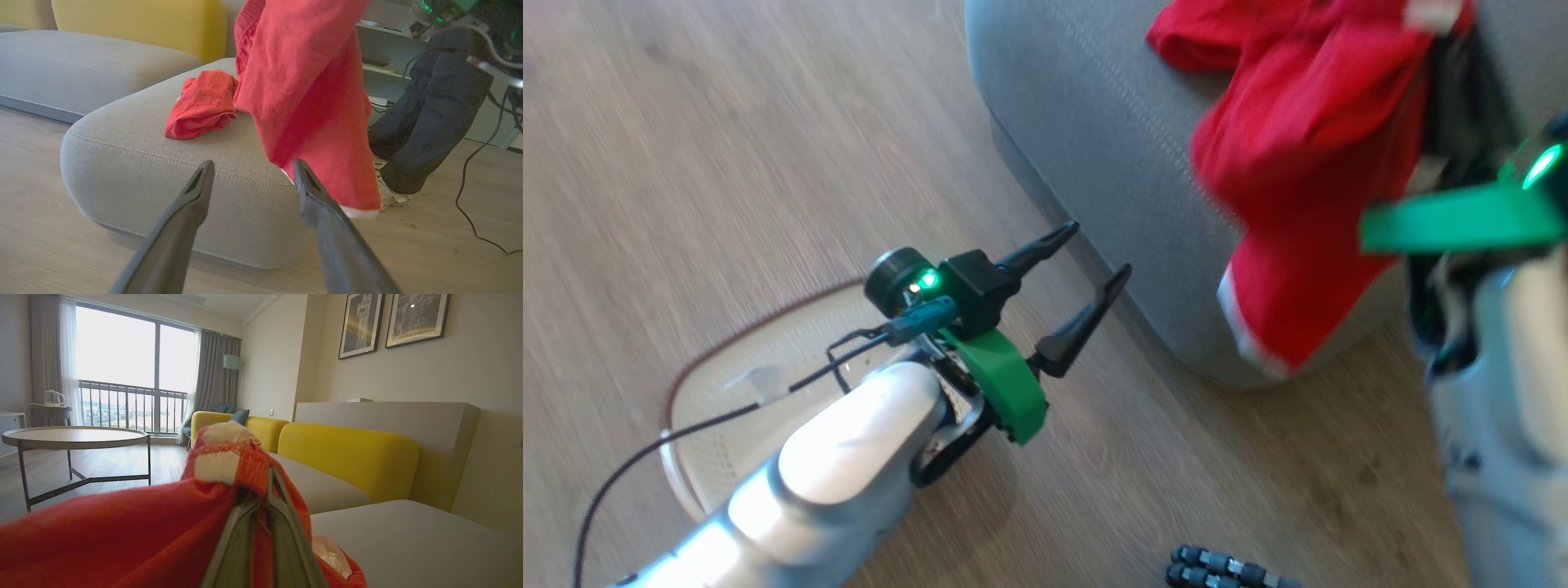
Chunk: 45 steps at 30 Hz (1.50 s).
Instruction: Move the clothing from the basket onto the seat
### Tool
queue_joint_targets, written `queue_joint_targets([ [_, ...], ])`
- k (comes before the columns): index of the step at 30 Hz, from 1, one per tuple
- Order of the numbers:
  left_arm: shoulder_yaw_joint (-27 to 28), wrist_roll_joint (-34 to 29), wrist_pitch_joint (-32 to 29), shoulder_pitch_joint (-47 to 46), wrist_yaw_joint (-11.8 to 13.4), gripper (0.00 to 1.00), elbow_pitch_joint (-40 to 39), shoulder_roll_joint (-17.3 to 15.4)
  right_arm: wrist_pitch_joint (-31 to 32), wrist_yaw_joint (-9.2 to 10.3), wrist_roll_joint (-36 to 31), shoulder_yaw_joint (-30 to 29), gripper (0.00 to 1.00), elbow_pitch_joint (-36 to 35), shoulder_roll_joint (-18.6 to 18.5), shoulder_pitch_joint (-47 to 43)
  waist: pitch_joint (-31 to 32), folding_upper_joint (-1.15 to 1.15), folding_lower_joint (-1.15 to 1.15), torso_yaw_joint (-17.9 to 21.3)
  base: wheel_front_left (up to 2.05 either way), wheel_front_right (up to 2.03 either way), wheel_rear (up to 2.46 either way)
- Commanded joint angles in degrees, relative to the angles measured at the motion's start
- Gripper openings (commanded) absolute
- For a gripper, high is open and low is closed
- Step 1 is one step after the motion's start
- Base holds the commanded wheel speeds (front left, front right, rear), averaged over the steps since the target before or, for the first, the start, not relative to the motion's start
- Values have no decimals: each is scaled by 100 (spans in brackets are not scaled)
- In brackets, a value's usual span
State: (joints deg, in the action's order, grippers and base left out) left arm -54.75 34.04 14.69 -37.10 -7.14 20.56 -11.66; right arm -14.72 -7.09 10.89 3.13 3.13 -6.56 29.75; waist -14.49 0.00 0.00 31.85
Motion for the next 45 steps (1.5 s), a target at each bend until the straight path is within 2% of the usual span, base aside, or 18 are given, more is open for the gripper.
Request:
queue_joint_targets([
  [1, 232, -46, 30, -312, -24, 100, -222, -129, -28, -40, -21, 27, 0, -119, -72, 321, -289, 0, 0, -3, 0, 0, 0],
  [9, 282, -292, -94, -575, 60, 100, -792, -537, -28, -40, -335, -569, 0, 338, -373, 1544, -1143, 0, 0, -216, 0, 0, 0],
  [16, 311, -470, -297, -916, 89, 100, -1361, -762, -28, -40, -691, -1199, 0, 675, -819, 2496, -1729, 0, 0, -402, 0, 0, 0],
  [25, 269, -543, -585, -1105, 101, 100, -1855, -957, -28, -40, -1051, -1981, 0, 1595, -1929, 3643, -2333, 0, 0, -562, 0, 0, 0],
  [26, 269, -543, -585, -1105, 101, 100, -1855, -957, -28, -40, -1051, -1981, 0, 1595, -1929, 3643, -2333, 0, 0, -562, 0, 0, 0],
  [31, 200, -558, -663, -1099, 93, 100, -1984, -1049, 167, -40, -1322, -2684, 0, 2162, -2582, 4106, -2638, 0, 0, -756, 0, 0, 0],
  [34, 185, -570, -663, -1095, 92, 100, -2029, -1111, 371, -40, -1452, -3089, 0, 2430, -2825, 4216, -2819, 0, 0, -876, 0, 0, 0],
  [39, 126, -627, -638, -1144, 79, 100, -2111, -1165, 660, -40, -1628, -3753, 0, 2894, -2836, 4049, -3093, 0, 0, -1066, 0, 0, 0],
  [45, 70, -687, -611, -1283, 66, 100, -2192, -1141, 674, -40, -1741, -4136, 0, 3368, -2468, 3741, -3283, 0, 0, -1249, 0, 0, 0],
])
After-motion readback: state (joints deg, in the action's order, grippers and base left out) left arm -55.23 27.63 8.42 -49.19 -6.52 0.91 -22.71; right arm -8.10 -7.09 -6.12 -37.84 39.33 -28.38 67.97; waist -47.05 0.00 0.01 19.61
